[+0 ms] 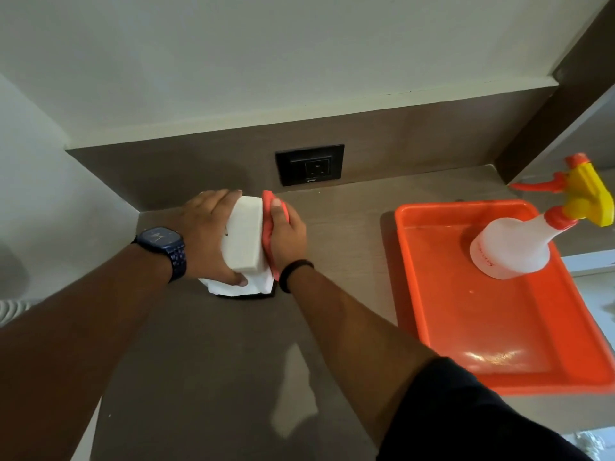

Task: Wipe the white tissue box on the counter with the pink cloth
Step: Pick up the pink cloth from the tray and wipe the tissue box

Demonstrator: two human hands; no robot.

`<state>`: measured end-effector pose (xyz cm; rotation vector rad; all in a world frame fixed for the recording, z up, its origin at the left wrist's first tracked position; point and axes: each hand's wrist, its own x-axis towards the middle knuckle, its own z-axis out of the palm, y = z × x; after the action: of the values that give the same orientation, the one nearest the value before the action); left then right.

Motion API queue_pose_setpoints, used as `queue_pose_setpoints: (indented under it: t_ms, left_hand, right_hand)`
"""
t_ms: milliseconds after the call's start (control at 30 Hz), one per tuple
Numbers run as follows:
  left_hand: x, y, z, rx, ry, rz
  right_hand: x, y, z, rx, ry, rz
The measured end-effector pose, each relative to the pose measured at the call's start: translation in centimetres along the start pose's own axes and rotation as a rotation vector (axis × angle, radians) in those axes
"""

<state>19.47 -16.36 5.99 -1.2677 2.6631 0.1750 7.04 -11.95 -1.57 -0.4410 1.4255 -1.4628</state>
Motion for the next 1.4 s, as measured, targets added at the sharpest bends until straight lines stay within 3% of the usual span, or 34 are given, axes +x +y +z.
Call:
queue_pose_setpoints:
  t_ms: [400, 633, 800, 1067, 1333, 1400]
  left_hand:
    - [0.3, -0.4, 0.2, -0.006, 0.005, -0.006]
    - [0.5, -1.1, 1.3, -0.022, 0.06, -0.014]
    - [0.6, -1.0, 1.4, 0.002, 0.059, -0.031]
    - [0.2, -0.6, 1.3, 0.004, 0.053, -0.058]
    - [-0.1, -0.2, 1.3, -0.007, 0.048, -0.08]
    - [-0.2, -0.2, 1.2, -0.012, 0.034, -0.089]
  right_hand:
    - [-4.8, 2.8, 0.2, 0.074, 0.15, 0.132]
    - [-2.4, 0.0, 1.1, 0.023, 0.094, -0.097]
    - [0.7, -0.1, 0.5, 0.047, 0.014, -0.008]
    - [-3.9, 1.9, -0.4, 0.039, 0.079, 0.113]
    - [-2.3, -0.1, 0.0, 0.025, 0.053, -0.082]
    - [-1.1, -0.8, 0.0, 0.021, 0.015, -0.045]
